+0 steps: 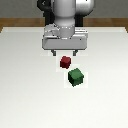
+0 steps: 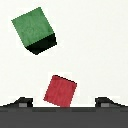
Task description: Place the red cube on top of the green cube.
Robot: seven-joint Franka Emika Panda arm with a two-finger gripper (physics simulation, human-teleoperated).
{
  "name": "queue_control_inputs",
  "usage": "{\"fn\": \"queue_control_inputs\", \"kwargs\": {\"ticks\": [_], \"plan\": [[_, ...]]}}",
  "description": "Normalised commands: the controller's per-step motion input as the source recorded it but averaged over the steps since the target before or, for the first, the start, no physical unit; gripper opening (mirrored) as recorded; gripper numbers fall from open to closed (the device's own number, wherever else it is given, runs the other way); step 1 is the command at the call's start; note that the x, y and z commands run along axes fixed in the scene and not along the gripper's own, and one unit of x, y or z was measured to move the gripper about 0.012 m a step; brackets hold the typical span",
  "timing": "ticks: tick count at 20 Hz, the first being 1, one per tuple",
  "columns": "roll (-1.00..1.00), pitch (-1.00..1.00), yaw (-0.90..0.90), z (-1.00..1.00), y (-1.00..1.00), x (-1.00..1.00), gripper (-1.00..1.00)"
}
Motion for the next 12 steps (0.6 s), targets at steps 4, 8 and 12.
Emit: {"fn": "queue_control_inputs", "kwargs": {"ticks": [4, 8, 12], "plan": [[0.0, 0.0, 0.0, -0.75, 0.0, 0.0, 1.0], [0.0, 0.0, 0.0, -0.5, 0.0, 0.0, 1.0], [0.0, 0.0, 0.0, 0.0, 0.0, 0.0, -1.0]]}}
